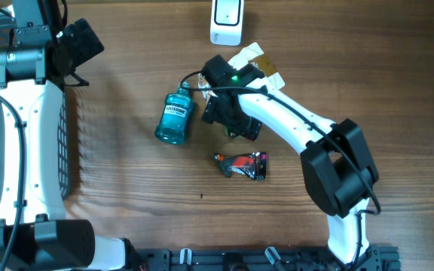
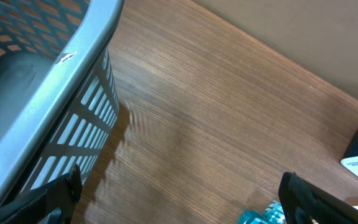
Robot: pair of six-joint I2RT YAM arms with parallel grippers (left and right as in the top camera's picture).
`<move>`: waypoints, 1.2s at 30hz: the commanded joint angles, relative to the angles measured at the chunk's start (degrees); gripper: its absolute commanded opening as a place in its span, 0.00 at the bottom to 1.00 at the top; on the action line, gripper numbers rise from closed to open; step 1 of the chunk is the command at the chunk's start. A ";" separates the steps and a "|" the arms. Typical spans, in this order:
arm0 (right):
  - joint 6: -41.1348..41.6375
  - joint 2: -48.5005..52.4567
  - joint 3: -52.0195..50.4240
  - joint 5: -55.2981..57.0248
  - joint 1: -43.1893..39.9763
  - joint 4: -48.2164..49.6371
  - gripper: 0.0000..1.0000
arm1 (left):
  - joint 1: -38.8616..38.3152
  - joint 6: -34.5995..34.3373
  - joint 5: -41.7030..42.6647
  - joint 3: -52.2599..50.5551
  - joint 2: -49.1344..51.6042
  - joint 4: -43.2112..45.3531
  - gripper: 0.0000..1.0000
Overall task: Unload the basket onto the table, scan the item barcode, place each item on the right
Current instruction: 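Carry the green jar up toward the scanner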
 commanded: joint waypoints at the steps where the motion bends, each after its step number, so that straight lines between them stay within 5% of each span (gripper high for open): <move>1: 2.12 -0.44 -0.55 -1.51 -1.95 -0.28 1.00 | 0.22 -0.28 -0.33 -0.37 0.61 -0.26 1.00; 21: -3.76 6.75 -0.55 -8.85 -4.44 1.66 0.98 | 0.22 -0.28 -0.35 -0.37 0.61 -0.35 1.00; 36: -6.86 6.73 -0.48 -4.24 -4.52 -1.05 0.55 | 0.22 -0.28 -0.33 -0.37 0.61 -0.35 1.00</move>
